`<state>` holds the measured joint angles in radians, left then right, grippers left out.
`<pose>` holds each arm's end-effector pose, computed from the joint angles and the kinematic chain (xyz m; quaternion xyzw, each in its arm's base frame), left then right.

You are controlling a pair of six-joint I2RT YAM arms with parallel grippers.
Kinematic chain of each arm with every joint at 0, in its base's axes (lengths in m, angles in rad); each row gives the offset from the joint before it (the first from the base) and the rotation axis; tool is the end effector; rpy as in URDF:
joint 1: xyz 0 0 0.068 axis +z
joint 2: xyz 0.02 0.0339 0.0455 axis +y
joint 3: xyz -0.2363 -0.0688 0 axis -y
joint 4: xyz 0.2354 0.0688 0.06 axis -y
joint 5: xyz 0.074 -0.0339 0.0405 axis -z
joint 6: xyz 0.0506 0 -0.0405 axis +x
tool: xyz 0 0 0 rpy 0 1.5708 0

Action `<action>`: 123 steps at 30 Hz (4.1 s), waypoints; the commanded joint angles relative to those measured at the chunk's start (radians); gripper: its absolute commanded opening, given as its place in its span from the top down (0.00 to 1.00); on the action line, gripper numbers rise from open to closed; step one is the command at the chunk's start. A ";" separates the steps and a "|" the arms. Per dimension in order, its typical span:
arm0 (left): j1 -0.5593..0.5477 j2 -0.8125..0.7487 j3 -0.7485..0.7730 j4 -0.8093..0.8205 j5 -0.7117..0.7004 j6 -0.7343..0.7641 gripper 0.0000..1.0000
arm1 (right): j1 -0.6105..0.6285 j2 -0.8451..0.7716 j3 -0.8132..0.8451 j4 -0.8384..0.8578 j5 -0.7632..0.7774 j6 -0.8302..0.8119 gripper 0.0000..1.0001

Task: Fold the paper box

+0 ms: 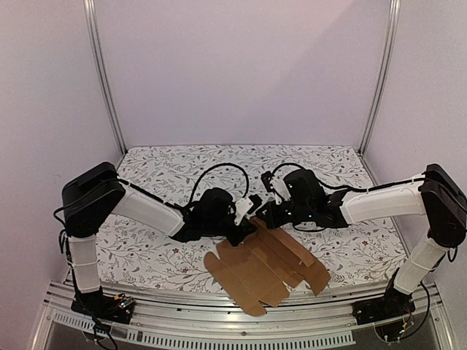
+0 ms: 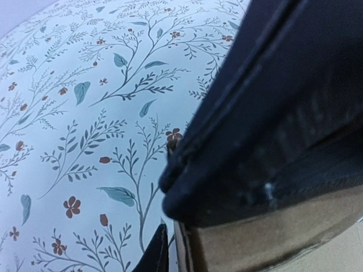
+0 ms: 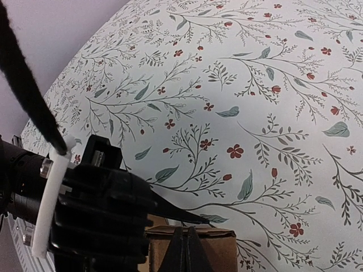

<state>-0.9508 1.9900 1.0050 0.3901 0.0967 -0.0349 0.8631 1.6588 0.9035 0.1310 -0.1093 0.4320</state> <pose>0.2280 -0.3278 0.0967 0.4104 0.7813 -0.2592 0.3923 0.2260 0.2727 0.1585 -0.2144 0.8629 0.3133 0.3336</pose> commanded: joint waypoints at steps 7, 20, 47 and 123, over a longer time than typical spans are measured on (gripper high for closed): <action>-0.008 -0.038 -0.067 0.052 -0.029 -0.035 0.87 | 0.088 0.019 0.009 -0.163 0.103 -0.082 1.00; -0.009 -0.079 -0.108 0.120 -0.035 -0.084 0.86 | 0.164 0.020 0.034 -0.193 0.201 -0.117 1.00; -0.009 -0.180 -0.268 0.230 -0.034 -0.142 0.97 | 0.233 0.094 0.116 -0.271 0.248 -0.136 1.00; 0.109 -0.419 -0.215 -0.374 -0.370 -0.584 1.00 | -0.027 -0.380 -0.548 0.309 -0.036 0.572 0.44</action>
<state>-0.8272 1.5982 0.8024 0.0219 -0.2543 -0.6018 0.8558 1.2114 0.4412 0.0788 -0.0654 0.8116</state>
